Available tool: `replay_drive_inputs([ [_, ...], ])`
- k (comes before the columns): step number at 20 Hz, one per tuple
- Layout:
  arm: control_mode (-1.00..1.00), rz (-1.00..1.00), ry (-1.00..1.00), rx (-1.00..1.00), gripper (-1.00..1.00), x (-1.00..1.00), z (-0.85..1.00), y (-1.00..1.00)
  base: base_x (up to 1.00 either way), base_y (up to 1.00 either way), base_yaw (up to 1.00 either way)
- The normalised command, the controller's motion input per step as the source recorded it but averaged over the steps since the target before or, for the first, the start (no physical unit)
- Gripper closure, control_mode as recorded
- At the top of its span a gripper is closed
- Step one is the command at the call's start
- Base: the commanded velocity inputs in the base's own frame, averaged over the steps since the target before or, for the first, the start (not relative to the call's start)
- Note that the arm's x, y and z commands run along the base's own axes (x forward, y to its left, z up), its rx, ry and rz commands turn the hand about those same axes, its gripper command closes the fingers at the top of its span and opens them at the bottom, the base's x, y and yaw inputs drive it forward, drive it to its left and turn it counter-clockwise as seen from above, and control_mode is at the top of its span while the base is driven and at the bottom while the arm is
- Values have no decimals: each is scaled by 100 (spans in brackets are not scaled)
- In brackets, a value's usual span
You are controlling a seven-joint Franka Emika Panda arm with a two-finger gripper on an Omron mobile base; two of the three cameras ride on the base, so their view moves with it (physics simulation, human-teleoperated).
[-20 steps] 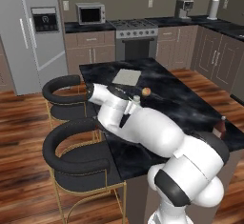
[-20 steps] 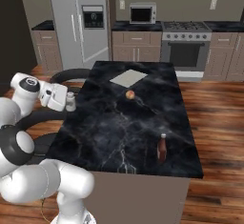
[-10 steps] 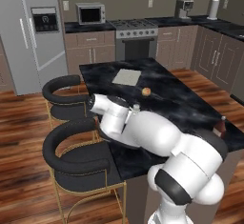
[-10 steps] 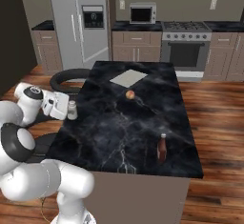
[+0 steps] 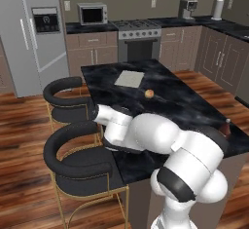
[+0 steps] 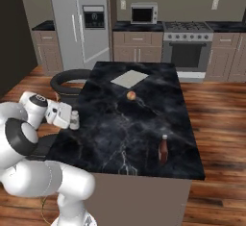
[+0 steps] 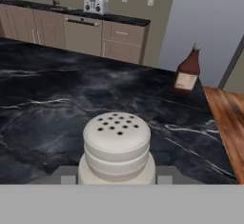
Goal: Move the shaker and ketchup from the cabinet to the dining counter.
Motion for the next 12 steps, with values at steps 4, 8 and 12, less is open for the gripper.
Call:
replay_drive_inputs([
  [4, -100, 0, 8, 0, 100, 0, -29, 0, 0, 0, 0],
  [8, -100, 0, 2, 0, 100, 0, -28, 0, 0, 0, 0],
  [12, -100, 0, 3, 0, 100, 0, -30, 0, 0, 0, 0],
])
